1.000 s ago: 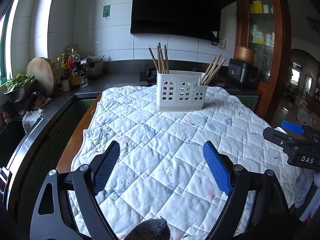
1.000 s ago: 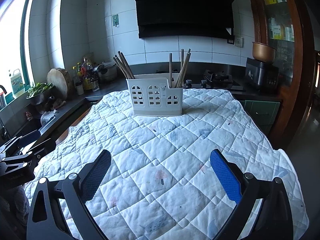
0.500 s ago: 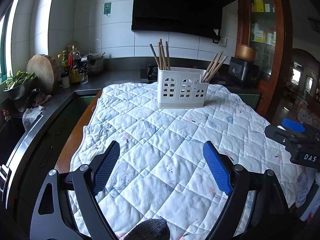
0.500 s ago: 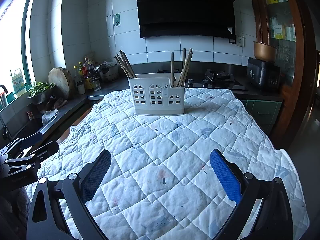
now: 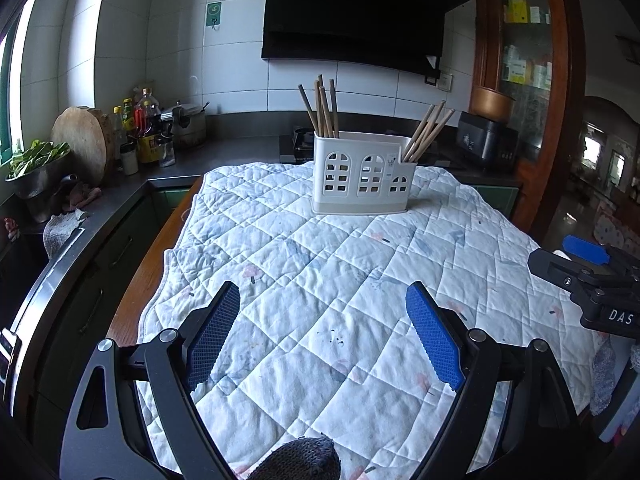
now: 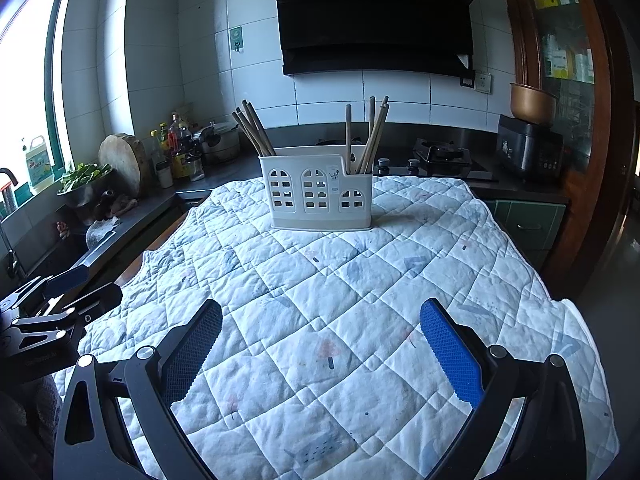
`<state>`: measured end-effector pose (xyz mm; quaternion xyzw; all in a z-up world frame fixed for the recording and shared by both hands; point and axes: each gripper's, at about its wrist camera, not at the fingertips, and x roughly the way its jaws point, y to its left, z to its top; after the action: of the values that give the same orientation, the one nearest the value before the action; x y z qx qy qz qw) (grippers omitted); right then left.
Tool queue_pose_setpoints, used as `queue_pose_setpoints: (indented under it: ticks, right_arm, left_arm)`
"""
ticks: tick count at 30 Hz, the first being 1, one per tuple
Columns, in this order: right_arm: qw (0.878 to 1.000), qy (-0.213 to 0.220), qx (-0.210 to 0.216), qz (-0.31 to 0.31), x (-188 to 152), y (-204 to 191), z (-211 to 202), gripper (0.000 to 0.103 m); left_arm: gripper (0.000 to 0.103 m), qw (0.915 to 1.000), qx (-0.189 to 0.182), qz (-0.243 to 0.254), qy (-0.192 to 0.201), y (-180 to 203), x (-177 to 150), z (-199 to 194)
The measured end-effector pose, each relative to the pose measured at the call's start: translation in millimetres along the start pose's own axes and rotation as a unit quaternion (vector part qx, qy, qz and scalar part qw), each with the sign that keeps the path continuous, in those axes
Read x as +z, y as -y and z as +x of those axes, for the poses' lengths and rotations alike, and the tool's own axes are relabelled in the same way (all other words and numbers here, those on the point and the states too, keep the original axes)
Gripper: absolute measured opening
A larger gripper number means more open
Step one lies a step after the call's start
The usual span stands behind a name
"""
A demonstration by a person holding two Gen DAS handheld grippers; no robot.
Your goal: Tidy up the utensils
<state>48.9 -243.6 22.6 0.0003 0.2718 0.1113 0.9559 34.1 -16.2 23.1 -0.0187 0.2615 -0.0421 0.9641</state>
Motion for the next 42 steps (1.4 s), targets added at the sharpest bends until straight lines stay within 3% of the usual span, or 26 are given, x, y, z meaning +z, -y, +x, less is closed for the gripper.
queue_pose_setpoints:
  ticks: [42]
  right_arm:
    - [1.000,-0.005,0.008,-0.006,-3.3,-5.0,3.9,0.096]
  left_arm:
    - [0.085,0.9996,-0.010,-0.016,-0.021,-2.4,-6.3,7.9]
